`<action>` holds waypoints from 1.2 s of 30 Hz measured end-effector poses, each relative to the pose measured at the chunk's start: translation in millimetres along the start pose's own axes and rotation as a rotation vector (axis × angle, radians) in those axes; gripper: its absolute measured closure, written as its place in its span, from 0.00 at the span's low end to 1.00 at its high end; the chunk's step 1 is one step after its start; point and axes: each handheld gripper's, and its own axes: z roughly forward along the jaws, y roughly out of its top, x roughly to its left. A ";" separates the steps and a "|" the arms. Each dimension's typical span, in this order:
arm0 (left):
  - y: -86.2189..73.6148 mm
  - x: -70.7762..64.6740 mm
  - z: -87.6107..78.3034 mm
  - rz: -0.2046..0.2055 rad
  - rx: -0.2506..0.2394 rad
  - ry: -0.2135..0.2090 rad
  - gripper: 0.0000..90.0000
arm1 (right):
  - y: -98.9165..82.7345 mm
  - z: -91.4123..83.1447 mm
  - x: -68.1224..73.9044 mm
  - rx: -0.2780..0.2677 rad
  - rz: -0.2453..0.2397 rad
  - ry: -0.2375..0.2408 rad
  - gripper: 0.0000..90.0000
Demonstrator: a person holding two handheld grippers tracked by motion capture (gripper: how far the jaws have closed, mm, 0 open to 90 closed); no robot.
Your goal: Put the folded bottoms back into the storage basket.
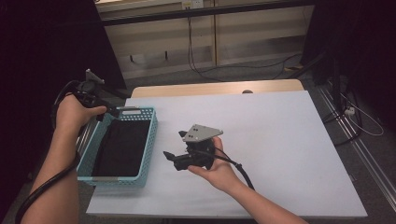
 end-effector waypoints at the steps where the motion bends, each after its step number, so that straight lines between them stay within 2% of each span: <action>1: -0.2 -1.5 1.1 0.006 0.000 -0.006 0.19 | -1.6 -2.2 -1.9 0.005 -0.001 -0.008 0.22; 3: -0.8 -5.4 3.5 0.005 -0.010 -0.016 0.19 | -4.8 -6.7 -5.2 0.013 0.000 -0.007 0.21; 12: 0.7 -29.5 11.0 0.061 -0.017 -0.046 0.18 | -21.6 -23.3 -17.8 0.056 0.001 -0.012 0.19; 17: 0.6 -44.2 14.4 0.073 -0.028 -0.066 0.17 | -31.4 -34.7 -24.3 0.051 0.016 -0.010 0.18; 28: -8.0 -80.7 28.5 0.140 -0.034 -0.143 0.16 | -58.5 -65.8 -47.6 0.081 0.068 -0.054 0.18; 31: -10.2 -88.7 32.3 0.174 -0.042 -0.154 0.16 | -64.6 -72.5 -52.7 0.093 0.069 -0.072 0.18; 36: -14.0 -103.2 38.2 0.202 -0.048 -0.174 0.15 | -74.5 -83.6 -61.1 0.101 0.077 -0.093 0.18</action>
